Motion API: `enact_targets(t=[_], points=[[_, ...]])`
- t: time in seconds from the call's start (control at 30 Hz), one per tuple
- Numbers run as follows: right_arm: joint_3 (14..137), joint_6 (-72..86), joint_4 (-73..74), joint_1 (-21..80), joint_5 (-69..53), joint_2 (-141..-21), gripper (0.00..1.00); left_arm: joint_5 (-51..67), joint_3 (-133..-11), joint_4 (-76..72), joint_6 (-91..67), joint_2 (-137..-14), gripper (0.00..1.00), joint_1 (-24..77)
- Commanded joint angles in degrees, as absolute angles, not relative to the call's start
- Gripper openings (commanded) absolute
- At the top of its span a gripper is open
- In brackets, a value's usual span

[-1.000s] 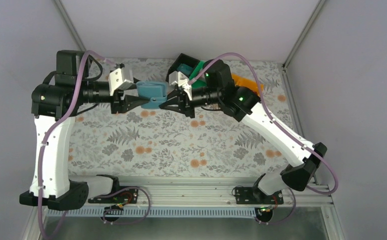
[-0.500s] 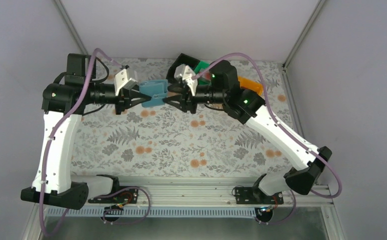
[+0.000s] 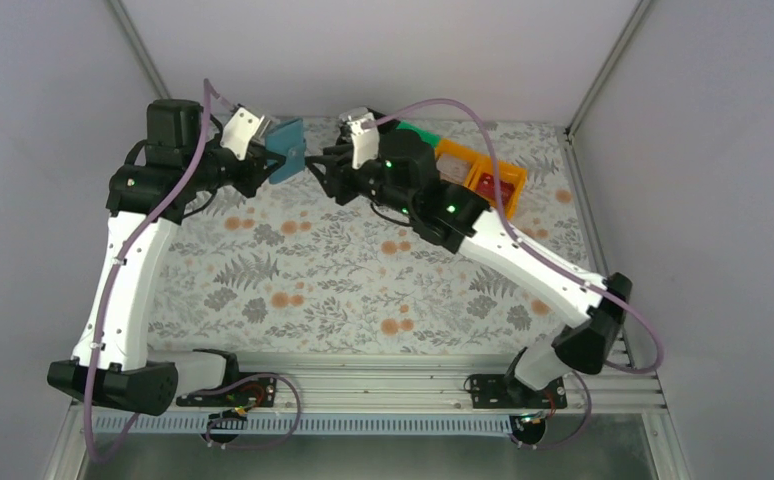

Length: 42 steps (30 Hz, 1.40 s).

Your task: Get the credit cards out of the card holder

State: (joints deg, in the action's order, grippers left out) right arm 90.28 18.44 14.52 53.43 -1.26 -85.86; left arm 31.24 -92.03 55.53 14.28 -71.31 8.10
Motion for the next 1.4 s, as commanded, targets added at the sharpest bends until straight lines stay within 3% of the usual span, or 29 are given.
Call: enact_targets(t=[0.0, 0.4, 0.8, 0.9, 1.03, 1.2, 1.37], points=[[97.5, 23.9, 10.2, 54.4, -2.1, -91.6, 0.41, 29.3, -92.2, 52.5, 11.4, -70.8, 0.02, 8.1], [106.2, 24.1, 13.3, 55.2, 1.5, -102.1, 0.28, 32.3, -92.2, 52.6, 11.5, -70.7, 0.02, 8.0], [107.2, 25.0, 17.6, 55.3, 5.2, -107.0, 0.31, 32.5, -92.7, 52.3, 11.3, -71.0, 0.02, 8.0], [107.6, 24.6, 17.9, 55.3, 7.3, -107.2, 0.24, 33.2, -92.6, 52.5, 11.5, -71.0, 0.03, 8.0], [108.1, 23.6, 18.7, 55.1, 12.4, -107.5, 0.05, 34.2, -92.0, 52.7, 11.8, -70.8, 0.02, 8.0], [105.7, 22.4, 19.6, 52.3, 16.6, -105.9, 0.04, 35.8, -91.6, 53.5, 12.7, -70.2, 0.02, 8.0], [93.8, 21.4, 17.3, 44.8, 14.2, -97.9, 0.04, 35.9, -91.5, 54.5, 14.3, -69.8, 0.02, 7.8]])
